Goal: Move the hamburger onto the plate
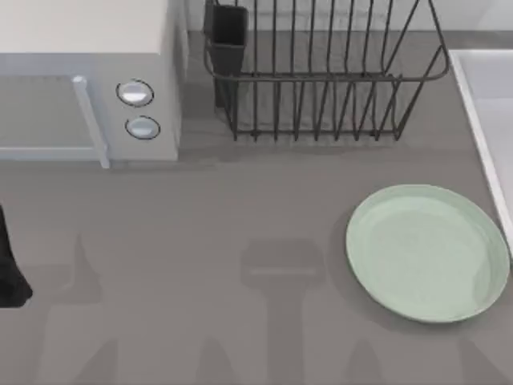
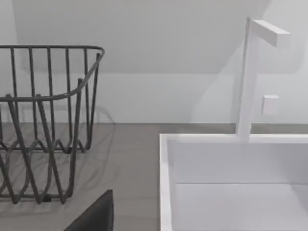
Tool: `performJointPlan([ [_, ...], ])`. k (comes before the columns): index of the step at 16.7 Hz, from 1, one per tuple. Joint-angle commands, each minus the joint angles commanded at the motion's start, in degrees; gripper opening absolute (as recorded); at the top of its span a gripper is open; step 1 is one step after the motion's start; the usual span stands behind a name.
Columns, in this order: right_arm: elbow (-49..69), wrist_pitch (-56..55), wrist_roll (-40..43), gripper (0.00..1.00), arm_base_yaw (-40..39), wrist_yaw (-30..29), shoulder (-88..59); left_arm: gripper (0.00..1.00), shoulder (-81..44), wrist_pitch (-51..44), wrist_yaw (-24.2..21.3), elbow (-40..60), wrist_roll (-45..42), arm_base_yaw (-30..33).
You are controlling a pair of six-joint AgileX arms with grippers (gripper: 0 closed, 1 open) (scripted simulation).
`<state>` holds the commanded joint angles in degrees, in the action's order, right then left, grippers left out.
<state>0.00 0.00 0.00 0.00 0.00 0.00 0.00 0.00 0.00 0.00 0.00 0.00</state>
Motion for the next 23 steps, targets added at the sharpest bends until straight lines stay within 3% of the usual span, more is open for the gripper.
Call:
performJointPlan([
  [6,4.41,5.73,5.58,1.0,0.59,0.08,-6.23,1.0,0.0,0.0,0.0,0.0,0.0,0.0],
  [18,32.24,45.37,42.62,1.0,5.03,-0.14,-58.72,1.0,0.0,0.0,0.0,0.0,0.0,0.0],
  [23,40.14,55.72,52.55,1.0,6.21,-0.01,-72.31,1.0,0.0,0.0,0.0,0.0,0.0,0.0],
])
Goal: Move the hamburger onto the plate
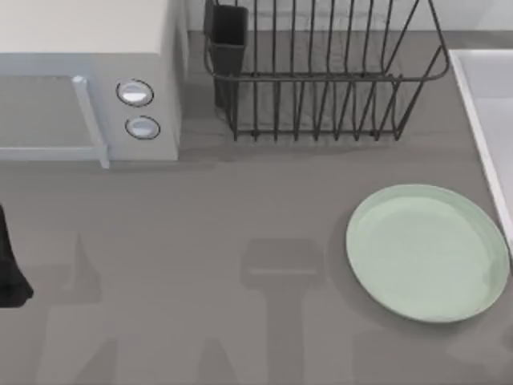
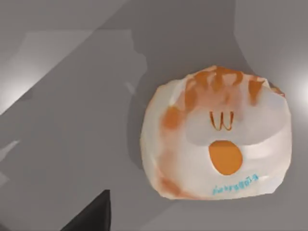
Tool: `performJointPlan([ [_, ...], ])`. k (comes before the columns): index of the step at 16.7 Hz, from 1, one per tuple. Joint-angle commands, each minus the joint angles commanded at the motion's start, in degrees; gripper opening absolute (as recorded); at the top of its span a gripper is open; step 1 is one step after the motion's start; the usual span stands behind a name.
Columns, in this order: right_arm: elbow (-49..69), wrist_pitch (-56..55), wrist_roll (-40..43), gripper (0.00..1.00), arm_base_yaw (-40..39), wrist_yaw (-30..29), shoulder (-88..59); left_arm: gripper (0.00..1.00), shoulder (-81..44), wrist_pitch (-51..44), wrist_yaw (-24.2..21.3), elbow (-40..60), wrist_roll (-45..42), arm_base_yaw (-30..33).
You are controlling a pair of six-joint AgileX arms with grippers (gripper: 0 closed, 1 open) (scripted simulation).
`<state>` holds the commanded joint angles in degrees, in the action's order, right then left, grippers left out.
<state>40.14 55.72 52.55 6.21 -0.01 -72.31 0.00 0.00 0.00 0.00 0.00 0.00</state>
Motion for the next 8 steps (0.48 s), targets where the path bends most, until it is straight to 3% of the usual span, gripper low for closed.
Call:
performJointPlan([
  [8,0.5,0.46,1.41,1.0,-0.04,0.05,-2.25,1.0,0.0,0.0,0.0,0.0,0.0,0.0],
])
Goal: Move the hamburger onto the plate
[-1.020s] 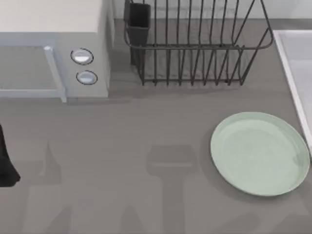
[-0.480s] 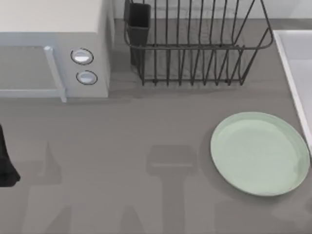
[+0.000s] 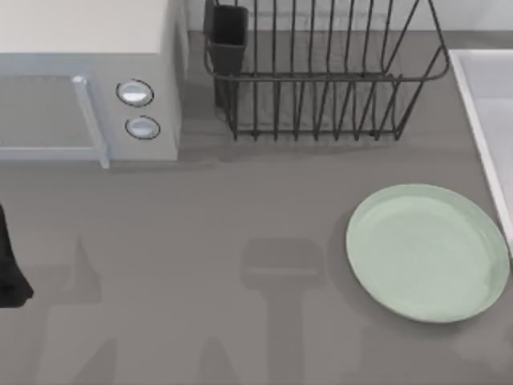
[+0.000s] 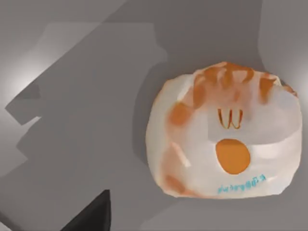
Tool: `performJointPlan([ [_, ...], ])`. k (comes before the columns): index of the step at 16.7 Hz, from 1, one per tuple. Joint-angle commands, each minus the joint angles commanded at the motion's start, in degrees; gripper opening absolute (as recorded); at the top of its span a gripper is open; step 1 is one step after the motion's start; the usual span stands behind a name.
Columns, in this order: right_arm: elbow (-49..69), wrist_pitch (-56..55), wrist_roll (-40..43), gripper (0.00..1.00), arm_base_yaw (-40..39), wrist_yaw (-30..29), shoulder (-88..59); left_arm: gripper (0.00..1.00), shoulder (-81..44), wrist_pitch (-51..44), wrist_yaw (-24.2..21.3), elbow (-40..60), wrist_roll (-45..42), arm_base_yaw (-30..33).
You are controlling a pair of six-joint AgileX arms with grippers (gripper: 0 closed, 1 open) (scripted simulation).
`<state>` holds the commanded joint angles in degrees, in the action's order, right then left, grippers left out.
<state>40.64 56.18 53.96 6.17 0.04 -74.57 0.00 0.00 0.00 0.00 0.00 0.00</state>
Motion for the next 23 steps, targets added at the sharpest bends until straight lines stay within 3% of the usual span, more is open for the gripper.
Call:
performJointPlan([
  [8,-9.71,-20.17,-0.28,1.0,-0.01,0.03,-9.88,1.0,0.0,0.0,0.0,0.0,0.0,0.0],
  [14,-11.17,-22.65,-0.28,1.0,-0.01,0.03,-11.44,1.0,0.0,0.0,0.0,0.0,0.0,0.0],
  [23,-11.17,-22.65,-0.28,0.32,-0.01,0.03,-11.44,1.0,0.0,0.0,0.0,0.0,0.0,0.0],
])
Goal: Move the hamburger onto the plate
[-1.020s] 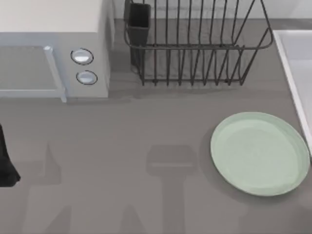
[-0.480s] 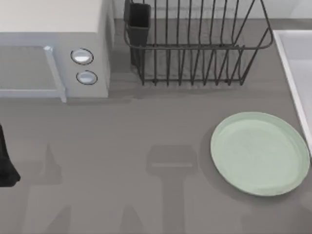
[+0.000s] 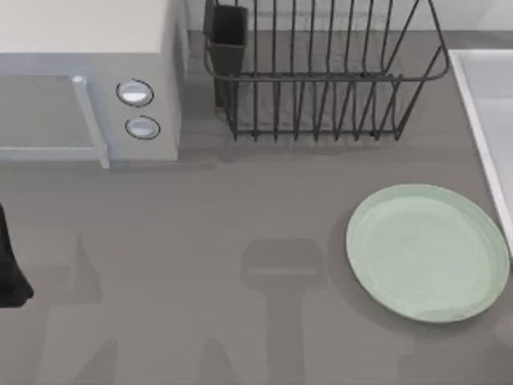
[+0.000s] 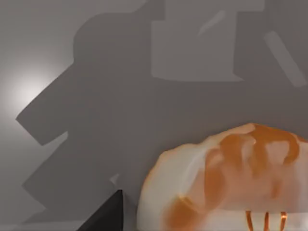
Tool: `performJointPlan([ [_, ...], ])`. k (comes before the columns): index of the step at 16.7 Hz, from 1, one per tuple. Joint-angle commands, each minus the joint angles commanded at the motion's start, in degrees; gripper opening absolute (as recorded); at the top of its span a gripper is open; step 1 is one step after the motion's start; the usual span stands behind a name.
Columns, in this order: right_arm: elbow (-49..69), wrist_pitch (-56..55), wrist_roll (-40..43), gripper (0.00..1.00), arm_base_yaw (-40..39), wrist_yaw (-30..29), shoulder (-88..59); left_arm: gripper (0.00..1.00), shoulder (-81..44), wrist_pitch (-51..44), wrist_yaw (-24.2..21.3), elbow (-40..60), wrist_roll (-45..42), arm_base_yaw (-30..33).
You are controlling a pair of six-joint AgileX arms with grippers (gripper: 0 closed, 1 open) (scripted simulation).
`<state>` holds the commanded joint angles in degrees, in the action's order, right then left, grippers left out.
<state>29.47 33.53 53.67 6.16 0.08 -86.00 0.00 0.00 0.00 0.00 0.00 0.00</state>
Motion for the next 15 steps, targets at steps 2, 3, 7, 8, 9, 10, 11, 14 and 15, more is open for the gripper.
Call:
performJointPlan([
  [2,0.0,0.0,0.0,0.17,0.0,0.0,0.0,1.0,0.0,0.0,0.0,0.0,0.0,0.0],
  [3,0.0,0.0,0.0,0.1,0.0,0.0,0.0,1.0,0.0,0.0,0.0,0.0,0.0,0.0],
  [7,0.0,0.0,0.0,0.0,0.0,0.0,0.0,1.0,0.0,0.0,0.0,0.0,0.0,0.0],
  [8,0.0,0.0,0.0,0.0,0.0,0.0,0.0,1.0,0.0,0.0,0.0,0.0,0.0,0.0],
  [9,0.0,0.0,0.0,0.0,0.0,0.0,0.0,1.0,0.0,0.0,0.0,0.0,0.0,0.0],
  [10,0.0,0.0,0.0,0.0,0.0,0.0,0.0,1.0,0.0,0.0,0.0,0.0,0.0,0.0],
  [11,0.0,0.0,0.0,0.0,0.0,0.0,0.0,1.0,0.0,0.0,0.0,0.0,0.0,0.0],
  [14,3.19,6.57,-0.82,0.0,0.06,0.63,4.08,1.0,0.0,0.0,0.0,0.0,0.0,0.0],
  [15,3.95,7.32,-0.74,0.0,0.11,0.63,4.41,1.0,0.0,0.0,0.0,0.0,0.0,0.0],
])
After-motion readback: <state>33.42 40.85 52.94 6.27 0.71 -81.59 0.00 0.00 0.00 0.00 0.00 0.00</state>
